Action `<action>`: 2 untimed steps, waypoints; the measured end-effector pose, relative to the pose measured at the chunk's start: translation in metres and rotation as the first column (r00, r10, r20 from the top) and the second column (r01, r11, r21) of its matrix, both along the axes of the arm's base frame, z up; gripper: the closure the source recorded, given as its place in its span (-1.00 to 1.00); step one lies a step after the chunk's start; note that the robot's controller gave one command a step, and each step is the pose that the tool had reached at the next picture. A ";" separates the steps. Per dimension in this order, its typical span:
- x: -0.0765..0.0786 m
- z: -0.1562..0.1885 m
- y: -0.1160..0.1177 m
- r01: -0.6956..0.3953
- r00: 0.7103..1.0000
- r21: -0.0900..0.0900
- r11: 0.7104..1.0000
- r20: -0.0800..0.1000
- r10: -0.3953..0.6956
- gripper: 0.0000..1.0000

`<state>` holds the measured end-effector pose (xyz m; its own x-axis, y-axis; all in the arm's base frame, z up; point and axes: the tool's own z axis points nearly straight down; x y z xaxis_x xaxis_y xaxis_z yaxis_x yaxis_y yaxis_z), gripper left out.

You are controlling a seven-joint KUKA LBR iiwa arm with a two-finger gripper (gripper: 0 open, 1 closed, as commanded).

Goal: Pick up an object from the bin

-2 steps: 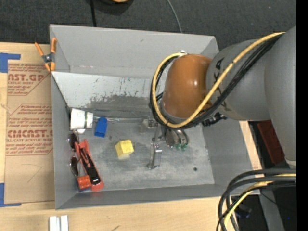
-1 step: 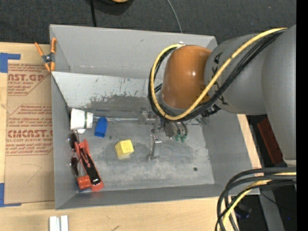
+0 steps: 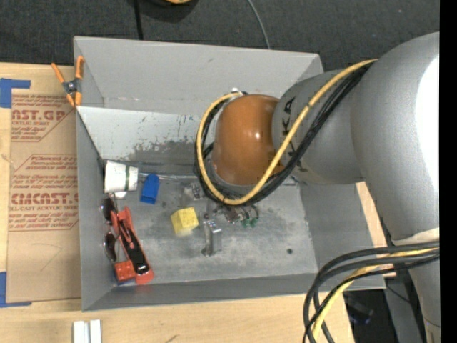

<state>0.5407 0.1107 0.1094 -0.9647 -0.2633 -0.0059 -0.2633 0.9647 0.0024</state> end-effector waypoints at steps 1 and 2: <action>0.001 -0.023 0.010 -0.048 0.999 -0.002 0.999 -0.003 0.048 -1.00; 0.013 -0.018 0.005 0.179 0.984 0.001 0.984 0.000 -0.179 -1.00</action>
Offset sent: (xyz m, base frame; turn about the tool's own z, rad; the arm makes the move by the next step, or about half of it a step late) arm 0.0385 -0.0103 -0.0151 -0.2730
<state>0.5539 0.1159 0.0918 -0.9962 -0.0867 -0.0064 -0.0867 0.9962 0.0030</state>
